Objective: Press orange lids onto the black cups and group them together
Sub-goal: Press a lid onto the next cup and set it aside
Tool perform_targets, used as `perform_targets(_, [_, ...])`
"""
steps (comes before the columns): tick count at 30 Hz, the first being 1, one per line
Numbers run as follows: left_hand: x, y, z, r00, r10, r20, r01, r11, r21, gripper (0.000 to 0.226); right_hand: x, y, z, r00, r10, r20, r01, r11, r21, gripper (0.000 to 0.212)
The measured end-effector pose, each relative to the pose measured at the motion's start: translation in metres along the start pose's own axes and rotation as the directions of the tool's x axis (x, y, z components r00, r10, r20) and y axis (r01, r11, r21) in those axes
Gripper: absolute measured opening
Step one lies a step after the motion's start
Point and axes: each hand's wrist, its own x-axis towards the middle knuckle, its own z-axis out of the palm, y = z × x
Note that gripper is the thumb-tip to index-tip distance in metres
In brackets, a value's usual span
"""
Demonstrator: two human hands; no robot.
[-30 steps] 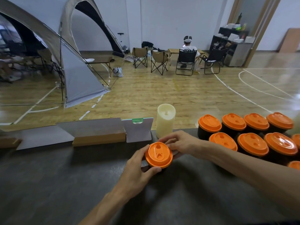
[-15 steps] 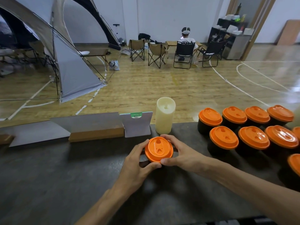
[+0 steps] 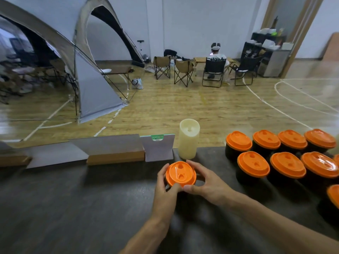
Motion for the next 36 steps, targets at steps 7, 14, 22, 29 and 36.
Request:
perform_targets(7, [0.013,0.01,-0.022,0.999,-0.028,0.024,0.024,0.992,0.126,0.038,0.005,0.004,-0.005,0.999,0.015,0.032,-0.015,1.0,-0.009,0.087])
perform_targets(14, [0.054,0.047,-0.051,0.963,-0.053,0.263,-0.082,0.875,0.477,0.013,0.009,0.005,-0.007,0.999,0.029,0.045,-0.028,0.999,-0.034,0.088])
perform_targets(22, [0.098,0.087,-0.031,0.873,-0.343,0.347,-0.026,0.678,0.734,0.027,0.008,0.002,-0.007,0.997,0.056,0.049,-0.051,0.995,-0.088,0.089])
perform_targets(29, [0.1,0.084,-0.022,0.897,-0.359,0.257,0.04,0.645,0.763,0.042,0.011,0.006,-0.007,0.998,0.051,0.042,-0.045,0.991,-0.123,0.088])
perform_targets(36, [0.065,0.051,-0.03,0.968,-0.077,0.24,-0.085,0.796,0.599,0.014,-0.005,0.006,-0.012,0.999,0.006,-0.034,-0.012,0.988,-0.155,0.094])
